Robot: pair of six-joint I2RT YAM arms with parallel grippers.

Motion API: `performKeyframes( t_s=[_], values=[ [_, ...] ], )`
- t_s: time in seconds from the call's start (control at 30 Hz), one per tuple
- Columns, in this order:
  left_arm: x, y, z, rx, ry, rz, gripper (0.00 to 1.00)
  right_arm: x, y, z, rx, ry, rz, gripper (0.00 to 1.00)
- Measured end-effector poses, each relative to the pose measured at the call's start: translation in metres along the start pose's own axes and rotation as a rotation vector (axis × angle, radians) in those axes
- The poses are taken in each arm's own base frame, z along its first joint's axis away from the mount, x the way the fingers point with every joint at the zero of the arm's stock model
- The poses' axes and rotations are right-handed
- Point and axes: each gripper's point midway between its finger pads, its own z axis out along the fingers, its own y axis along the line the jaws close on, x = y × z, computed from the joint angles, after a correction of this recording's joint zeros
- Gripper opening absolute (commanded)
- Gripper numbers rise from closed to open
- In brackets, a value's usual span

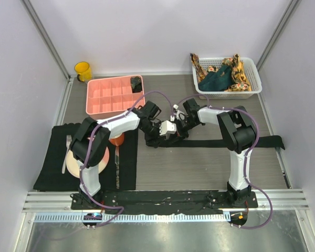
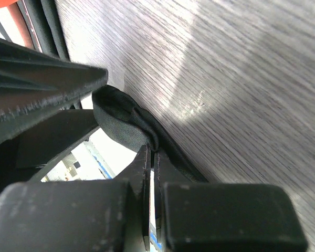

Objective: Roll the ties
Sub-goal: Roll the tie at the center of the board.

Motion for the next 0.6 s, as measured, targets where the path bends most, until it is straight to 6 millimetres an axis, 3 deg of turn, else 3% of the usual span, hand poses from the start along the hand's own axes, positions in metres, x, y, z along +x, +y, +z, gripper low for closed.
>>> performKeyframes(
  t_s=[0.17,0.6],
  values=[
    [-0.010,-0.004,0.000,0.019,-0.024,0.012,0.38,0.000,0.000,0.000,0.002,0.001,-0.002,0.01],
    [-0.054,-0.011,0.002,0.039,-0.092,0.063,0.37,0.000,0.000,0.000,0.002,0.008,0.002,0.01]
  ],
)
